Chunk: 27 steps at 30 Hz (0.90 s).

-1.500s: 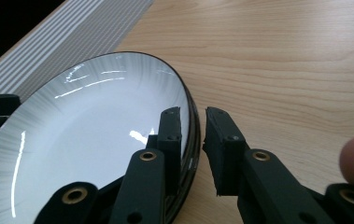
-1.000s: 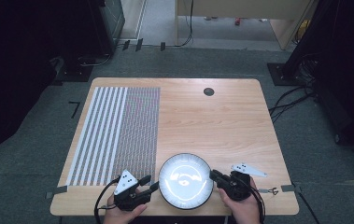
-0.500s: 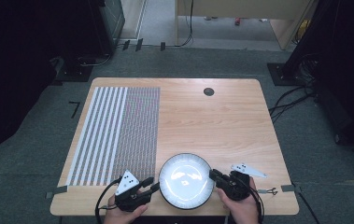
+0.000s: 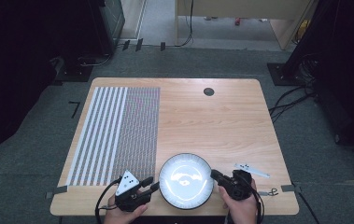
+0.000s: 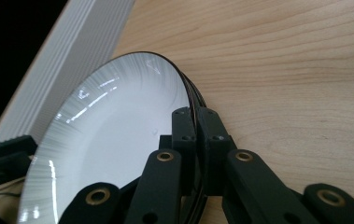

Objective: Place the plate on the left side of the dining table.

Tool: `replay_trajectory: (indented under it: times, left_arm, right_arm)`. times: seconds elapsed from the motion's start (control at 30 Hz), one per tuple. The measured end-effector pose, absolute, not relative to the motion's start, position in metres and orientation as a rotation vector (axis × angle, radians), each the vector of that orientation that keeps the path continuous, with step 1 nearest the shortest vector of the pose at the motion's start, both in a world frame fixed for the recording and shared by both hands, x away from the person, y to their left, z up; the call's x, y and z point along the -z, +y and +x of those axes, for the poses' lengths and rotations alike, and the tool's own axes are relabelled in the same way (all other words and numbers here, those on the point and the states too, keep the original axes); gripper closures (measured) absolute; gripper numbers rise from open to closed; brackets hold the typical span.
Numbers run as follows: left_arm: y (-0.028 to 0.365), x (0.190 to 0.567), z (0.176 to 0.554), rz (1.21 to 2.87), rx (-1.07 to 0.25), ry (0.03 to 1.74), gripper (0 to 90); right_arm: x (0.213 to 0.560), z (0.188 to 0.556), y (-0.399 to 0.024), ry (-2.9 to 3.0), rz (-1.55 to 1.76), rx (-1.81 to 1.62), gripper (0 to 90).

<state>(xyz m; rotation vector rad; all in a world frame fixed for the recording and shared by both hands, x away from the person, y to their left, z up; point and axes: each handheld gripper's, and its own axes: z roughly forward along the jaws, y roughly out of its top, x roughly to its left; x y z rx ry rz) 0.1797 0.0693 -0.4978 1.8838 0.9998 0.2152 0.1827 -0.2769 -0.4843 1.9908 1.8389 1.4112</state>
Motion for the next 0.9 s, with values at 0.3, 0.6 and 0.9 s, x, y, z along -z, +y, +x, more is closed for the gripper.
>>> replay_trajectory:
  times: [0.3, 0.6, 0.9]
  left_arm:
    - [0.068, 0.498, 0.179, 1.883, -0.222, 0.999, 64.9]
    - [0.068, 0.498, 0.179, 1.879, -0.224, 0.998, 65.0]
    - [0.069, 0.497, 0.178, 1.875, -0.224, 0.997, 65.6]
  right_arm:
    - [0.486, 0.184, -0.286, 1.8, 2.071, -1.533, 82.9]
    - [0.486, 0.184, -0.282, 1.821, 2.037, -1.49, 80.4]
    - [0.487, 0.185, -0.276, 1.853, 2.008, -1.425, 78.5]
